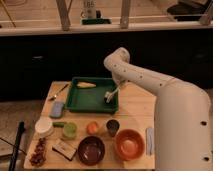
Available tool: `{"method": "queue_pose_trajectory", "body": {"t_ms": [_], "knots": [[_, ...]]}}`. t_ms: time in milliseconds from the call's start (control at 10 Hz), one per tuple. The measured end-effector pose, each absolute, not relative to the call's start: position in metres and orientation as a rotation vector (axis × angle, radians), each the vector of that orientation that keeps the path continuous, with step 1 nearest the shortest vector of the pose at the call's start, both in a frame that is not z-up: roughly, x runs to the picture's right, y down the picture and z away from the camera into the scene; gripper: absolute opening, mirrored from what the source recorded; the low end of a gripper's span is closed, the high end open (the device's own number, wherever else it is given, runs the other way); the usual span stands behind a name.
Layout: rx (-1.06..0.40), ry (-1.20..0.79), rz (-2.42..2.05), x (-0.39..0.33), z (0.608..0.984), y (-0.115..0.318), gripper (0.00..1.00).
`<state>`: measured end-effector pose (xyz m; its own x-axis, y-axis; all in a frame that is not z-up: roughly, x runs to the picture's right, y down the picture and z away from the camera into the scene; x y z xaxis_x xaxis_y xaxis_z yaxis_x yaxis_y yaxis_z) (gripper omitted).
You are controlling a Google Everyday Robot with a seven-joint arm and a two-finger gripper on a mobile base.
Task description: Wipe tray with brush
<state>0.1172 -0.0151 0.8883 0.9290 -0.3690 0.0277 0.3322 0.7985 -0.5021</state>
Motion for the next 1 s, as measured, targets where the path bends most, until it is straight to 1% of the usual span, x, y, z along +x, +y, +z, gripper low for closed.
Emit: {"method": "queue_pose_trajectory", "body": {"t_ms": [200,500,800,1000], "knots": [[-0.486,0.052,-0.348,0.111,0.900,-0.036,0.00],[-0.471,-0.014,-0.393,0.073,0.912,-0.045,0.00],[-0.468,-0.119,-0.532,0.025,0.910,-0.037,0.00],[-0.473,-0.173,-0.638,0.010,0.896,-0.020,0.00]]}}
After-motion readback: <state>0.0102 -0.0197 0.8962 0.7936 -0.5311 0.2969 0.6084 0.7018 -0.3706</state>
